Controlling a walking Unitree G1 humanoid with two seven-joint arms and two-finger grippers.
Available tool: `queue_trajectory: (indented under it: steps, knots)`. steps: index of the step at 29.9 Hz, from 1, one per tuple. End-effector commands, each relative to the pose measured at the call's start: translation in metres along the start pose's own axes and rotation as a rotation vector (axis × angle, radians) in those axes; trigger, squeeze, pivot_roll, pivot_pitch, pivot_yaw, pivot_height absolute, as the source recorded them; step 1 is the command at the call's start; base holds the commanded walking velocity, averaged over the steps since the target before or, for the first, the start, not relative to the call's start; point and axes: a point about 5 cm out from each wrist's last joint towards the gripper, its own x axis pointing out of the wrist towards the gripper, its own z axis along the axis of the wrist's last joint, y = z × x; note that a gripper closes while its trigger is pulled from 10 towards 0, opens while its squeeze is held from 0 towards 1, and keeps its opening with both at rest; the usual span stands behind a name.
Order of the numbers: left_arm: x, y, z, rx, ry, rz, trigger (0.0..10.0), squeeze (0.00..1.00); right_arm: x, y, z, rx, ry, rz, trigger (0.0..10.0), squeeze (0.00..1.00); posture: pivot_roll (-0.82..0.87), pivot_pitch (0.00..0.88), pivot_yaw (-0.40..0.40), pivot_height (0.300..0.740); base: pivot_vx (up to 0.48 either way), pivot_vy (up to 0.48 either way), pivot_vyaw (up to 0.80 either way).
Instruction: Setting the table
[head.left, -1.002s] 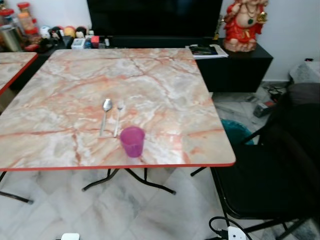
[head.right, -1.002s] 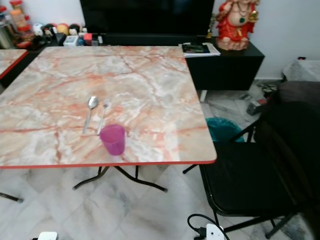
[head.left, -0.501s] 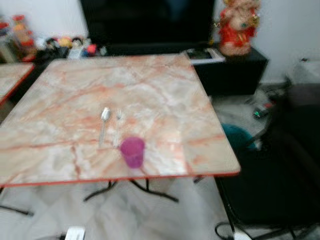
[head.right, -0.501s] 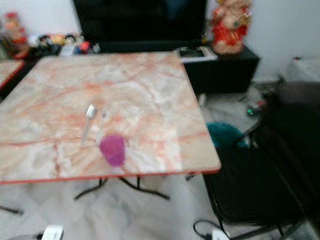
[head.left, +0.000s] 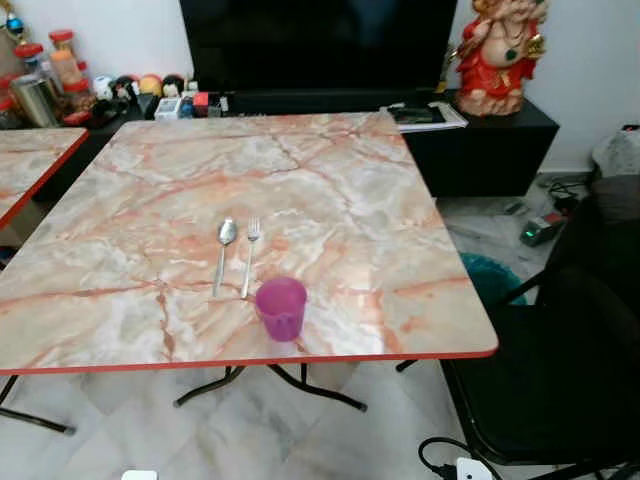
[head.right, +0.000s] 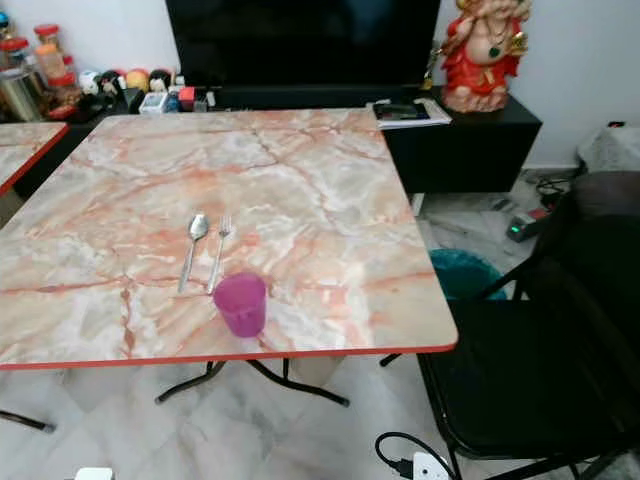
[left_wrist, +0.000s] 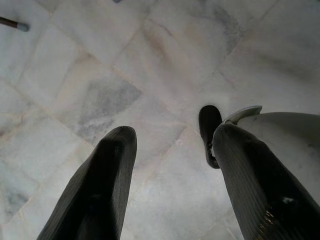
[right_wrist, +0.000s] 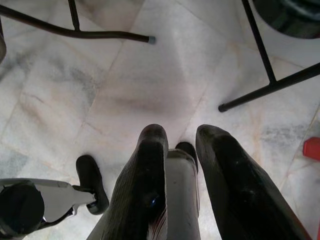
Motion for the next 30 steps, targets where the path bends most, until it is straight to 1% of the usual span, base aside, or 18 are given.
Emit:
queue_trajectory:
  steps: [1, 15, 23, 27, 30]
  knots:
    - [-0.0001, 0.0009, -0.0003, 0.014, 0.006, 0.001, 10.0, 0.00, 0.0008, 0.0006, 0.0037, -0.001, -0.012, 0.004, 10.0, 0.00, -0.01, 0.000, 0.011, 0.740, 0.000, -0.405, 0.00]
    - [0.0003, -0.0003, 0.0006, 0.007, 0.002, 0.003, 10.0, 0.00, 0.0010, -0.0002, 0.0044, -0.006, -0.009, 0.006, 10.0, 0.00, -0.01, 0.000, 0.006, 0.740, 0.000, -0.403, 0.00]
    - [0.0003, -0.0005, 0.0002, 0.008, 0.000, 0.013, 10.0, 0.00, 0.0008, -0.0009, 0.0043, -0.009, -0.008, 0.007, 10.0, 0.00, -0.01, 0.000, 0.005, 0.740, 0.000, 0.000, 0.00]
    - [-0.0005, 0.0017, 0.0005, -0.033, -0.028, 0.061, 10.0, 0.00, 0.0008, -0.0007, 0.0040, -0.013, -0.006, 0.010, 10.0, 0.00, 0.00, 0.000, 0.004, 0.740, 0.000, 0.000, 0.00]
    - [-0.0009, 0.0033, -0.0006, -0.057, -0.026, 0.087, 10.0, 0.00, 0.0009, 0.0000, 0.0039, -0.014, -0.005, 0.013, 10.0, 0.00, 0.00, 0.000, 0.008, 0.740, 0.000, 0.000, 0.00]
